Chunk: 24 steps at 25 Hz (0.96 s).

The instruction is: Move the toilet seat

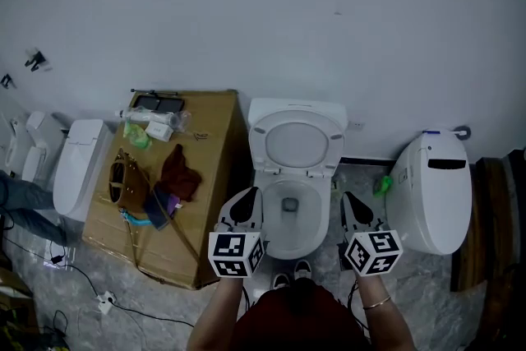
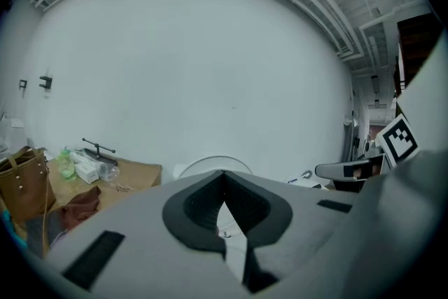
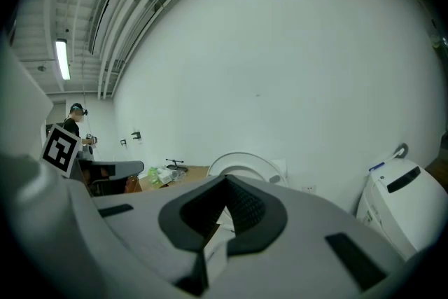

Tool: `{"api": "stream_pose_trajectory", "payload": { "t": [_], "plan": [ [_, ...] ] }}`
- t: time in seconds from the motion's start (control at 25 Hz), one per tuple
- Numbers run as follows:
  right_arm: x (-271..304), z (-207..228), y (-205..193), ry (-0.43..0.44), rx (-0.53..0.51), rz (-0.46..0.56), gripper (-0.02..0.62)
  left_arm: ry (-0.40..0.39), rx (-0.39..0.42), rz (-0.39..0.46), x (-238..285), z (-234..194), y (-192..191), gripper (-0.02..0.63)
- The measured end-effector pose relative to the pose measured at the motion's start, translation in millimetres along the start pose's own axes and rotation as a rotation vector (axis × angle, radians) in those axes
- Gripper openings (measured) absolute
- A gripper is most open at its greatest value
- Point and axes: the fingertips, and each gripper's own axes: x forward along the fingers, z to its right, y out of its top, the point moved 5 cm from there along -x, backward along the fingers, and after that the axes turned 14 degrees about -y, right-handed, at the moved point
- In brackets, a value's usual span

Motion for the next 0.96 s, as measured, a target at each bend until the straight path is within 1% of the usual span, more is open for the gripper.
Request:
{"api": "stream_pose_trajectory", "payload": {
  "t": [0.2,0.56,0.8,0.96],
  "plan": [
    [-13.6,-12.9,1.4,0.019,-0.012,0.014,0.015,0.008,-0.012,0.001,-17.3,7.3,-6.0,0.026],
    [-37.5,-31.4,-11.0,0.035,-0.014,0.016,0.015,0.021,-0.015,0.006,-45.3,11.5,-15.0,0.026],
    [-46.7,-46.9,-10.4,0.046,-0.045,0.034,0.015,0.013,-0.015,0.011,-58.6,10.0,-17.2,0.026],
    [-48.9,-55.8,-13.0,0.068,-0.057,0.034,0.015,0.02,-0.022,0.013,-66.4,5.4,-19.7,0.026]
  ]
}}
